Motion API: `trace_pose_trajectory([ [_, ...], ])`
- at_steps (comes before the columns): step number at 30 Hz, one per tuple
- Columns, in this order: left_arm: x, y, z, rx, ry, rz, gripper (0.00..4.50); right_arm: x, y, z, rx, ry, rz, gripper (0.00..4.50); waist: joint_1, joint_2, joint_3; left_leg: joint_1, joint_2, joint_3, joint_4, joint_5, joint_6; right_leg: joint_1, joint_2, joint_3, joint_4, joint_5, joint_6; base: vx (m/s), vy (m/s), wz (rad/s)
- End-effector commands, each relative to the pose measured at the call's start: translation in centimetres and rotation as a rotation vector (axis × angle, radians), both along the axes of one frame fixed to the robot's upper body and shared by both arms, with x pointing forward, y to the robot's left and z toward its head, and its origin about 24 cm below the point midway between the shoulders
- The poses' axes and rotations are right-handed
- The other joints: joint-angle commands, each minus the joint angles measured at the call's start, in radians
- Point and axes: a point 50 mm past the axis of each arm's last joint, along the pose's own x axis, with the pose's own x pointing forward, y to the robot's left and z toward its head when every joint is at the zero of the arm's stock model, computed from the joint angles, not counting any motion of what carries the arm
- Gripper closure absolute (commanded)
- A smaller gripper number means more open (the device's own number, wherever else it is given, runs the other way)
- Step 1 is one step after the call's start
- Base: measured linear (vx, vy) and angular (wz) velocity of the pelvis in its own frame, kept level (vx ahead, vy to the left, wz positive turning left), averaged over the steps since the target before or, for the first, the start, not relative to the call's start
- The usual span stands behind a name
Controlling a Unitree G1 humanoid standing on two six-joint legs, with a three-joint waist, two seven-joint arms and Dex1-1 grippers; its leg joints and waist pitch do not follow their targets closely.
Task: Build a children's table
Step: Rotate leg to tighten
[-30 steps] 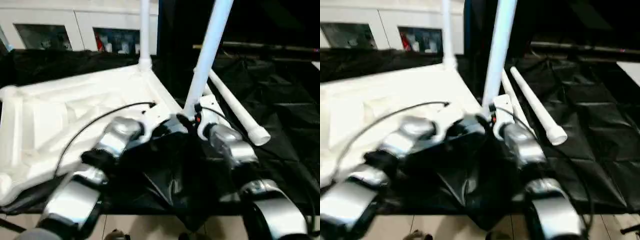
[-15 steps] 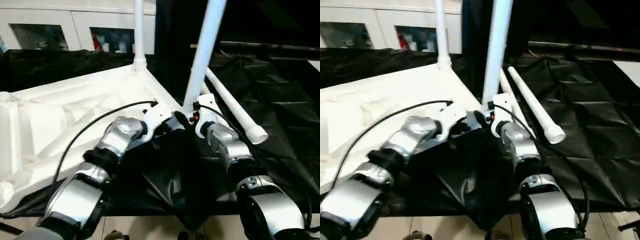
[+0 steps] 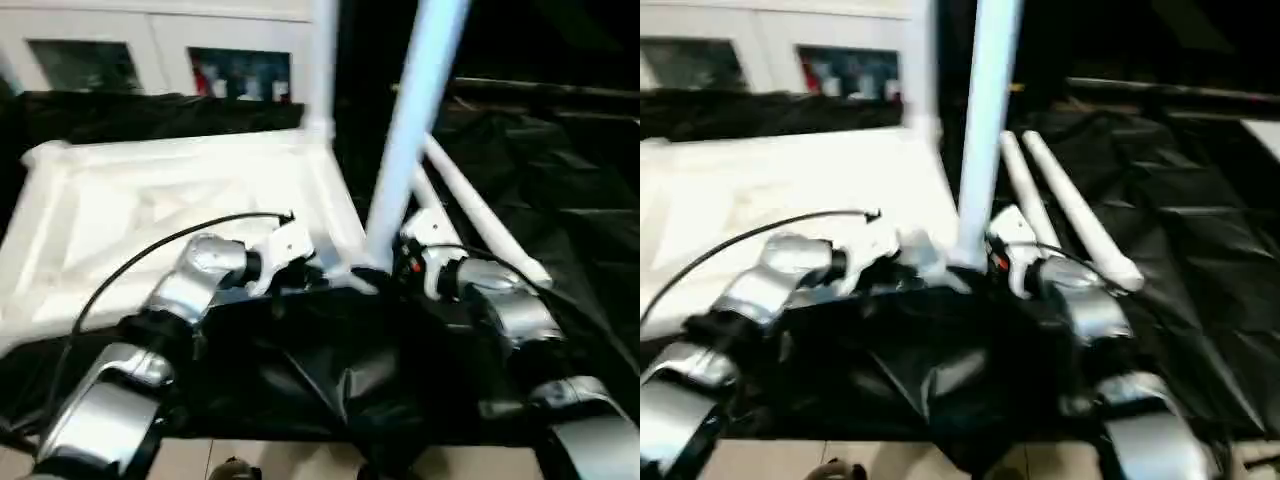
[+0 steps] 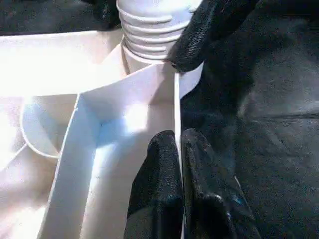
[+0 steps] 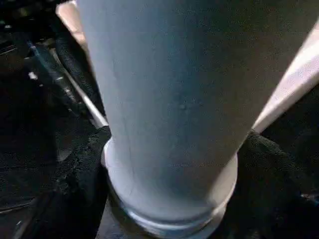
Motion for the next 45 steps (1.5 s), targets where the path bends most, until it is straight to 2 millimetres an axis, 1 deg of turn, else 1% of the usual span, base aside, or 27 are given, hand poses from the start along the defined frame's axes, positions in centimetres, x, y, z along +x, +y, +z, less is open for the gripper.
trace_pose_trajectory([
  [1,-0.7,-0.7,0.0,-0.03,0.015,-0.079,4.5,0.1,-1.0,1.0,0.015,-0.035,-0.003,0.86,0.002,0.002,-0.077,0.014,0.026,-0.001,-0.058,-0.22,0.063,0.059,-0.042,0.035,-0.047,-0.179,-0.264,0.0,0.0,0.0],
  [3,-0.8,-0.6,0.0,-0.029,0.017,-0.083,4.5,0.0,-1.0,1.0,0.018,-0.033,0.006,0.86,0.004,0.002,-0.076,0.015,0.026,-0.003,-0.061,-0.241,0.05,0.059,-0.045,0.036,-0.051,-0.217,-0.251,0.0,0.0,0.0],
  [5,-0.9,-0.4,-0.1,-0.026,0.018,-0.087,4.5,-0.3,-1.0,0.9,0.016,-0.022,0.03,1.21,0.005,0.002,-0.075,0.015,0.025,-0.003,-0.061,-0.254,0.041,0.057,-0.045,0.037,-0.054,-0.246,-0.239,0.0,0.0,0.0],
  [7,-0.9,-0.4,-0.1,-0.025,0.018,-0.087,4.5,-0.4,-1.0,0.8,0.014,-0.017,0.039,1.23,0.006,0.001,-0.076,0.015,0.025,-0.004,-0.061,-0.253,0.037,0.057,-0.044,0.037,-0.054,-0.248,-0.233,0.0,0.0,0.0],
  [11,-1.0,-0.3,-0.1,-0.025,0.016,-0.086,4.5,-0.6,-0.9,0.7,0.026,-0.007,0.046,1.65,0.008,0.001,-0.077,0.014,0.024,-0.004,-0.06,-0.233,0.04,0.057,-0.044,0.037,-0.052,-0.229,-0.234,0.0,0.0,0.0],
  [14,-0.7,-0.3,-0.1,-0.026,-0.002,-0.043,4.5,-0.7,-0.6,0.3,0.056,0.02,0.0,1.71,0.009,-0.001,-0.078,0.013,0.023,-0.003,-0.059,-0.221,0.044,0.058,-0.042,0.037,-0.049,-0.21,-0.237,0.0,0.0,0.0],
  [16,-0.7,-0.3,-0.1,-0.026,-0.002,-0.043,4.5,-0.7,-0.6,0.3,0.056,0.02,0.0,1.72,0.01,-0.001,-0.077,0.014,0.023,-0.003,-0.059,-0.231,0.041,0.057,-0.043,0.037,-0.052,-0.233,-0.232,0.0,0.0,0.0],
  [17,0.0,-0.5,-0.3,-0.018,-0.021,0.054,4.5,-0.2,-0.4,-0.6,0.068,0.052,-0.133,1.72,0.007,-0.001,-0.075,0.015,0.023,-0.002,-0.06,-0.239,0.037,0.054,-0.043,0.039,-0.054,-0.251,-0.227,0.0,0.0,0.0],
  [20,1.0,-1.2,-0.6,-0.018,-0.043,0.184,4.5,0.5,0.1,-1.8,0.072,0.088,-0.333,1.73,-0.001,-0.002,-0.073,0.015,0.018,-0.007,-0.062,-0.263,0.004,0.051,-0.046,0.039,-0.06,-0.326,-0.202,0.0,0.0,0.0],
  [21,1.5,-1.8,-0.8,-0.015,-0.049,0.261,4.5,0.9,0.6,-2.6,0.072,0.108,-0.465,1.73,-0.007,-0.001,-0.071,0.018,0.018,-0.009,-0.063,-0.288,-0.01,0.047,-0.045,0.038,-0.064,-0.37,-0.189,0.0,0.0,0.0],
  [22,1.7,-2.3,-0.9,-0.013,-0.055,0.301,4.5,1.2,1.0,-2.9,0.084,0.124,-0.549,1.73,-0.017,-0.001,-0.069,0.018,0.015,-0.012,-0.063,-0.32,-0.021,0.045,-0.045,0.037,-0.071,-0.43,-0.173,0.0,0.0,0.0],
  [23,1.9,-2.9,-1.0,-0.015,-0.057,0.339,4.5,1.4,1.4,-3.2,0.097,0.145,-0.627,1.73,-0.018,0.0,-0.068,0.017,0.014,-0.013,-0.063,-0.325,-0.025,0.044,-0.046,0.036,-0.073,-0.444,-0.167,0.0,0.0,0.0],
  [24,2.0,-3.2,-1.1,-0.016,-0.057,0.352,4.5,1.5,1.6,-3.3,0.101,0.154,-0.654,1.73,-0.018,0.0,-0.069,0.02,0.013,-0.014,-0.063,-0.331,-0.026,0.044,-0.046,0.034,-0.076,-0.457,-0.16,0.0,0.0,0.0],
  [25,2.1,-4.0,-1.1,-0.019,-0.061,0.381,4.5,1.6,2.3,-3.5,0.115,0.179,-0.713,1.73,-0.022,0.002,-0.07,0.021,0.013,-0.014,-0.062,-0.343,-0.024,0.039,-0.045,0.036,-0.077,-0.458,-0.157,0.0,0.0,0.0],
  [27,2.1,-5.1,-1.2,-0.024,-0.062,0.396,4.5,1.7,3.4,-3.7,0.118,0.198,-0.738,1.73,-0.023,0.001,-0.069,0.019,0.012,-0.015,-0.063,-0.349,-0.018,0.042,-0.043,0.033,-0.08,-0.451,-0.154,0.0,0.0,0.0],
  [29,2.1,-6.1,-1.2,-0.028,-0.071,0.391,4.5,1.7,4.7,-3.7,0.088,0.172,-0.711,1.73,-0.026,0.001,-0.068,0.021,0.01,-0.014,-0.062,-0.374,-0.008,0.038,-0.042,0.032,-0.084,-0.464,-0.149,0.0,0.0,0.0],
  [31,1.9,-6.8,-1.1,-0.042,-0.075,0.366,4.5,1.7,5.8,-3.2,0.1,0.125,-0.63,1.73,-0.024,0.0,-0.071,0.018,0.011,-0.016,-0.063,-0.369,-0.001,0.042,-0.043,0.032,-0.083,-0.447,-0.146,0.0,0.0,0.0],
  [32,1.9,-7.0,-1.0,-0.047,-0.079,0.354,4.5,1.7,6.2,-3.0,0.113,0.109,-0.611,1.38,-0.024,0.0,-0.071,0.018,0.011,-0.016,-0.063,-0.369,-0.001,0.042,-0.043,0.032,-0.083,-0.447,-0.146,0.0,0.0,0.0],
  [34,1.8,-6.9,-0.9,-0.049,-0.088,0.321,4.5,1.9,6.2,-2.4,0.15,0.091,-0.6,1.03,-0.024,-0.001,-0.072,0.016,0.012,-0.015,-0.064,-0.364,0.007,0.043,-0.042,0.032,-0.08,-0.422,-0.155,0.0,0.0,0.0],
  [37,1.6,-6.4,-0.8,-0.057,-0.092,0.283,4.5,2.3,5.7,-1.8,0.142,0.045,-0.579,0.82,-0.025,-0.001,-0.072,0.013,0.012,-0.015,-0.065,-0.36,0.015,0.045,-0.044,0.033,-0.079,-0.414,-0.16,0.0,0.0,0.0],
  [38,1.5,-6.1,-0.8,-0.061,-0.092,0.266,4.5,2.4,5.4,-1.6,0.147,0.04,-0.554,0.82,-0.025,0.0,-0.072,0.013,0.013,-0.015,-0.064,-0.359,0.016,0.045,-0.044,0.033,-0.079,-0.413,-0.161,0.0,0.0,0.0],
  [39,1.4,-5.8,-0.8,-0.06,-0.088,0.255,4.5,2.4,5.1,-1.3,0.148,0.029,-0.52,0.82,-0.025,-0.003,-0.072,0.013,0.012,-0.014,-0.063,-0.354,0.02,0.046,-0.044,0.033,-0.078,-0.409,-0.164,0.0,0.0,0.0],
  [41,1.3,-5.3,-0.8,-0.063,-0.086,0.225,4.5,2.4,4.6,-1.0,0.147,0.012,-0.467,0.82,-0.026,-0.004,-0.073,0.009,0.013,-0.013,-0.063,-0.337,0.028,0.05,-0.044,0.034,-0.074,-0.388,-0.173,0.0,0.0,0.0],
  [42,1.1,-4.8,-0.9,-0.061,-0.075,0.198,4.5,2.2,4.1,-0.8,0.139,-0.002,-0.405,0.82,-0.026,-0.004,-0.073,0.009,0.012,-0.012,-0.062,-0.333,0.031,0.05,-0.044,0.034,-0.074,-0.385,-0.174,0.0,0.0,0.0],
  [43,1.0,-4.7,-0.9,-0.06,-0.073,0.191,4.5,2.2,4.0,-0.7,0.137,-0.005,-0.39,0.82,-0.023,-0.006,-0.074,0.008,0.013,-0.012,-0.061,-0.321,0.039,0.053,-0.046,0.035,-0.074,-0.378,-0.176,0.0,0.0,0.0],
  [44,0.8,-4.2,-1.0,-0.061,-0.071,0.152,4.5,2.0,3.4,-0.6,0.12,-0.018,-0.327,0.82,-0.025,-0.006,-0.073,0.006,0.013,-0.01,-0.061,-0.317,0.042,0.051,-0.044,0.036,-0.073,-0.375,-0.177,0.0,0.0,0.0],
  [45,0.6,-3.8,-1.0,-0.058,-0.064,0.127,4.5,1.8,3.0,-0.4,0.105,-0.027,-0.277,0.82,-0.023,-0.008,-0.075,0.006,0.014,-0.01,-0.059,-0.305,0.047,0.053,-0.045,0.036,-0.071,-0.363,-0.18,0.0,0.0,0.0],
])
